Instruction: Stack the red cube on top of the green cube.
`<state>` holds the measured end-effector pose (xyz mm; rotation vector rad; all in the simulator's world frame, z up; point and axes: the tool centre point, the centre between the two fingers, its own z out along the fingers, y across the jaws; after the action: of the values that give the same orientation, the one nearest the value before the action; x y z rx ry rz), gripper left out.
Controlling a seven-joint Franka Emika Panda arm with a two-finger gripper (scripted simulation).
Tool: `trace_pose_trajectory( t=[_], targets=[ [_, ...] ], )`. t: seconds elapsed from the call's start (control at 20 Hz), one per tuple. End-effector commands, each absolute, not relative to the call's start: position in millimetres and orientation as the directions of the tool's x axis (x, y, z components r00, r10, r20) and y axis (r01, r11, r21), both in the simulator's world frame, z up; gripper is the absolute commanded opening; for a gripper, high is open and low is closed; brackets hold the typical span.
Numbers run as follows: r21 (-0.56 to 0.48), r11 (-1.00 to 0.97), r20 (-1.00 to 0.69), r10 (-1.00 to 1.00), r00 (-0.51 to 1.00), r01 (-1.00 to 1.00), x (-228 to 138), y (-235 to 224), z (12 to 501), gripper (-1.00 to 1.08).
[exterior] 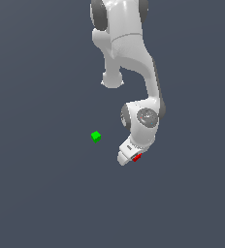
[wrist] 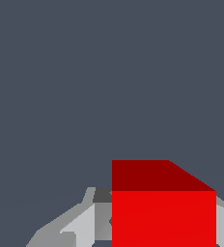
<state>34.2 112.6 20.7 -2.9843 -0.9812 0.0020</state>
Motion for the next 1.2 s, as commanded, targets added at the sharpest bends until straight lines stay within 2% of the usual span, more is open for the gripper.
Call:
trace_pose_trajectory(
  t=[0.0,0.75,1.15],
  targets=[
    [0.000,-0.805,0.000,0.593,0.805,0.593,34.5,112.6,24.7,-1.00],
    [0.000,-0.804,0.000,0.594,0.804,0.594,33.2,112.8,108.1,-1.00],
    [0.000,-0.805,0.001,0.594,0.805,0.594,34.3,112.7,118.5,-1.00]
  ],
)
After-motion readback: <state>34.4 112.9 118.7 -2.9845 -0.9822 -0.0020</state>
